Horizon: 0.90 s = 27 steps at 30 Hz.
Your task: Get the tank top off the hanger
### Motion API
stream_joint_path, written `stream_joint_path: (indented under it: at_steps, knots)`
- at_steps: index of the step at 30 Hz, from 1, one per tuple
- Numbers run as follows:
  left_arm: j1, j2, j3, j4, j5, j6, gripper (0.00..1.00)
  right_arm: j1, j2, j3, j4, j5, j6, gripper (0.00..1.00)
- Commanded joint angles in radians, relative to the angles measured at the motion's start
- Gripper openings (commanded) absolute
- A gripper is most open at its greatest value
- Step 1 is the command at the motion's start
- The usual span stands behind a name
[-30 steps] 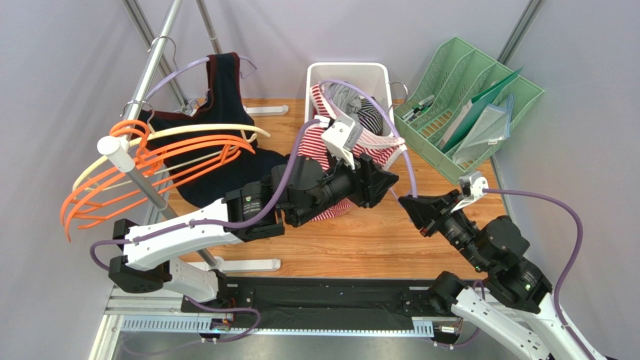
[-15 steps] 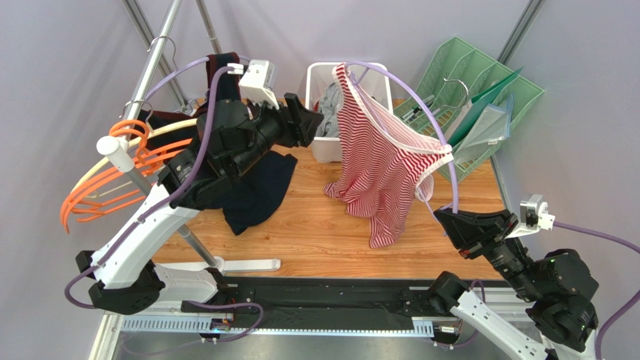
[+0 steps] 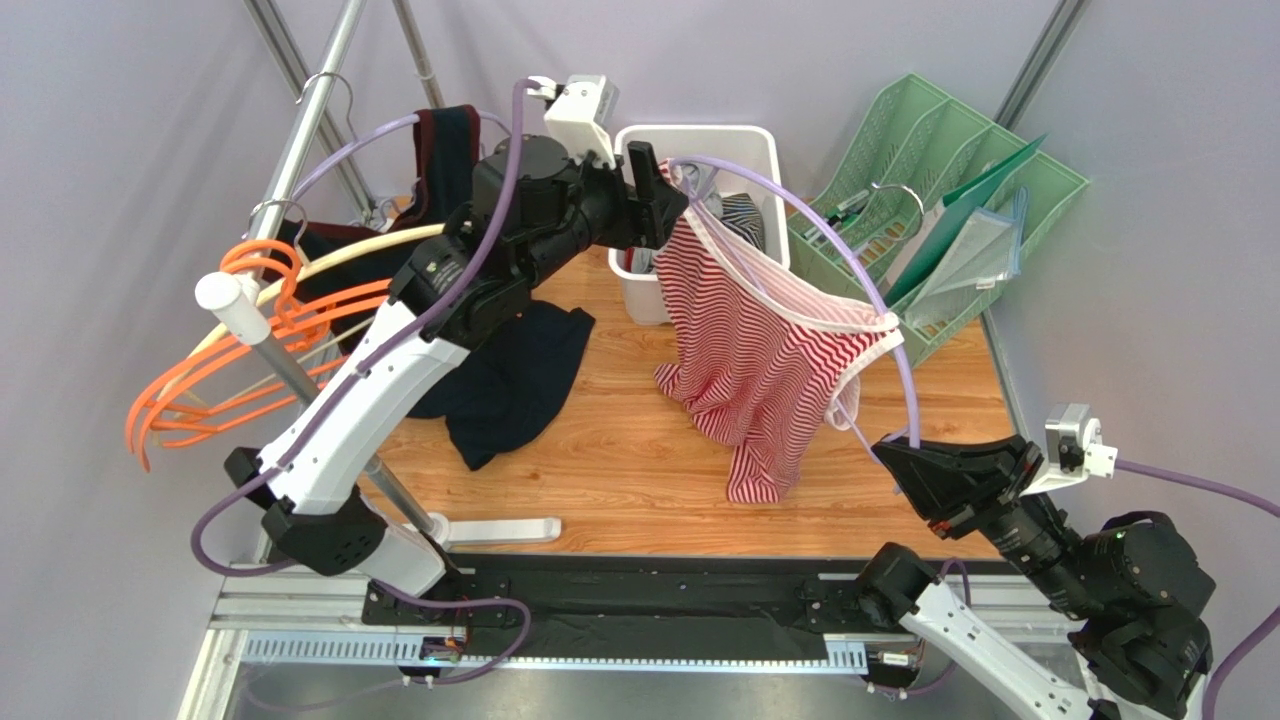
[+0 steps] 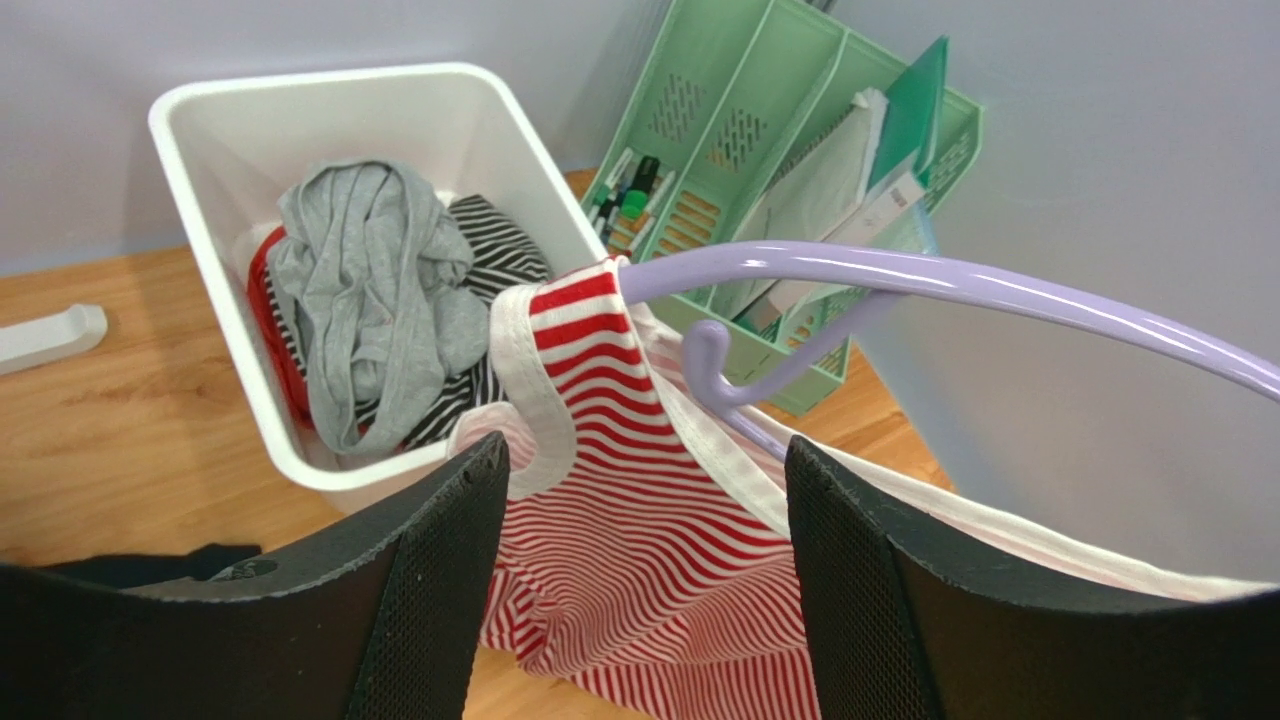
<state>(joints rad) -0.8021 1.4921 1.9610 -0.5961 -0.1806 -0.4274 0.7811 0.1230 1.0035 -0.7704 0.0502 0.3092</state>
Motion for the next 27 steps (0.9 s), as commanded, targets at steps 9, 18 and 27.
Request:
stream_joint_path:
  at_steps: [9, 18, 27]
  knots:
    - [0.034, 0.014, 0.024, 0.039, -0.048, 0.010, 0.61, -0.003, -0.025, 0.043, 0.074, -0.036, -0.024, 0.00]
    - [0.060, 0.042, 0.033, 0.062, 0.000, -0.005, 0.52, -0.003, -0.020, 0.040, 0.080, -0.076, -0.024, 0.00]
    - [0.084, 0.033, 0.003, 0.042, -0.019, 0.013, 0.07, -0.003, -0.025, 0.063, 0.060, -0.055, -0.036, 0.00]
